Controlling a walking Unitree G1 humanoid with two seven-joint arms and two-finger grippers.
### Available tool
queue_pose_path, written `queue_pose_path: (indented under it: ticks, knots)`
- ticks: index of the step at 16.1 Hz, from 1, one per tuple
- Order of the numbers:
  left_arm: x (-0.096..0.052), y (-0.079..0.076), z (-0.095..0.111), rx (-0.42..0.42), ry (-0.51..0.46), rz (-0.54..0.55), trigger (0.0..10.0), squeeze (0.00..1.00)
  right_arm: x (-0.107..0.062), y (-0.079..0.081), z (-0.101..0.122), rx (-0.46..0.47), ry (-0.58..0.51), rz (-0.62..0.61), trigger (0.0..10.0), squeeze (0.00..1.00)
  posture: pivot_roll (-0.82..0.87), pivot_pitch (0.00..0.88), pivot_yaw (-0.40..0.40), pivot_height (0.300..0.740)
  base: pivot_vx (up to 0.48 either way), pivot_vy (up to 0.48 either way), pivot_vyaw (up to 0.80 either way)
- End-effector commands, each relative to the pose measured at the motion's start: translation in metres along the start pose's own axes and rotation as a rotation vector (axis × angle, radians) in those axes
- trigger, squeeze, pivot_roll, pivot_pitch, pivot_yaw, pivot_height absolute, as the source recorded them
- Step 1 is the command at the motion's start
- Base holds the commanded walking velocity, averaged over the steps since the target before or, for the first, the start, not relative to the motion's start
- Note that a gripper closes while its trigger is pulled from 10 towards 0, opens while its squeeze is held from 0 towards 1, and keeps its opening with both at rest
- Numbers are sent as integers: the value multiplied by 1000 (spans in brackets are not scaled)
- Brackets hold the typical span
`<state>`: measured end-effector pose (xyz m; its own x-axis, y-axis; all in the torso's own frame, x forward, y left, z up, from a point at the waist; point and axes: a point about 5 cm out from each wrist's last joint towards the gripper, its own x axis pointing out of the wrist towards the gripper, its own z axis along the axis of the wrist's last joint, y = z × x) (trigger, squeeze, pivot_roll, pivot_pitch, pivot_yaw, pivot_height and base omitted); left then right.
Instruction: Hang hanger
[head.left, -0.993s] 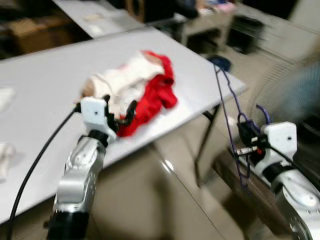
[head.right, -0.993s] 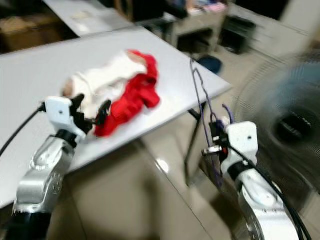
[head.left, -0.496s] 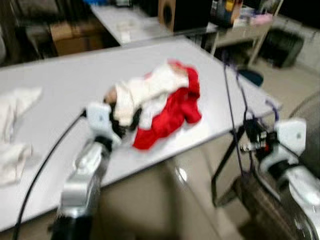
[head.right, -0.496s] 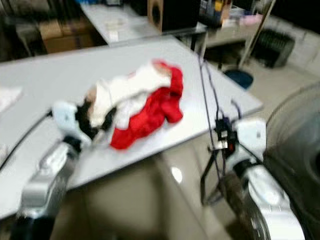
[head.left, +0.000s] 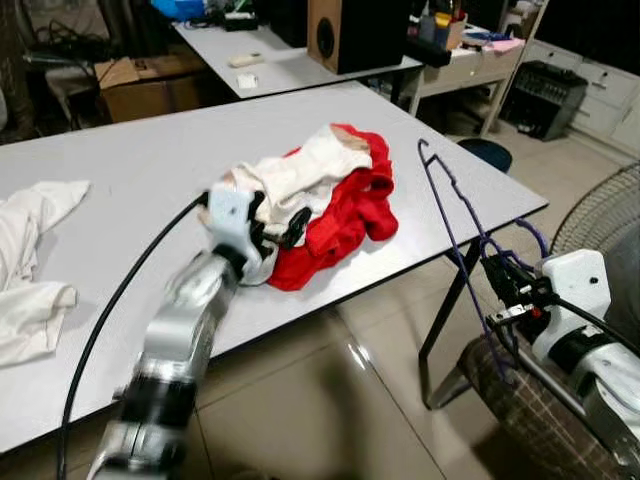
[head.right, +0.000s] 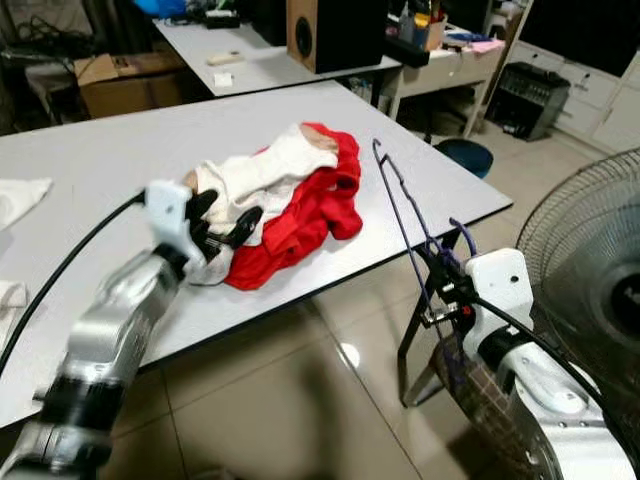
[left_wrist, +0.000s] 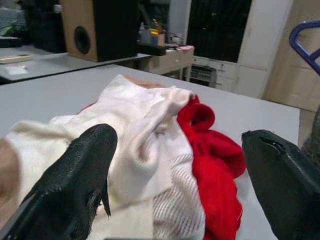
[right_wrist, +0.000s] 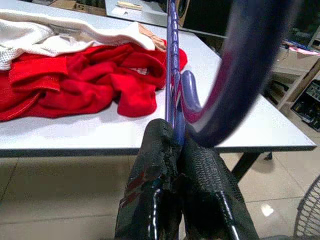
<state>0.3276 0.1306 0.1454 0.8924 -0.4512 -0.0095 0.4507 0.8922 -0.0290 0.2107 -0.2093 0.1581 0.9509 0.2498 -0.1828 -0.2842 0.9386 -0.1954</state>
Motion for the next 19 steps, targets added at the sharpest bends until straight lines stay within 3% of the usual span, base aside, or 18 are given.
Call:
queue_pose_path:
  ticks: [1, 3, 4, 5, 12, 19]
  knots:
    - [5, -3, -2, 7, 18, -33, 10000, 0, -3, -1, 3, -13, -7, -1, 10000, 0, -134, 0, 19, 740, 0, 0, 0]
    - [11, -2, -6, 27, 46, -24, 10000, 0, -7, 1, 1, -11, 3, -4, 10000, 0, -144, 0, 27, 740, 0, 0, 0]
    - [13, 0, -8, 51, 58, -7, 1373, 0, -9, 3, 1, -13, 7, 2, 10000, 0, -148, 0, 30, 740, 0, 0, 0]
    - [15, 1, -9, 71, 64, 7, 0, 0, -11, 4, 1, -15, 8, 6, 10000, 0, -151, 0, 32, 740, 0, 0, 0]
    - [19, 23, -10, 88, 82, 141, 0, 0, -16, 7, 1, -23, 8, 35, 10000, 0, -157, 0, 41, 740, 0, 0, 0]
    - [13, 32, -19, 92, 153, 170, 0, 0, -15, 6, 0, -32, 10, 40, 10000, 0, -146, 0, 36, 740, 0, 0, 0]
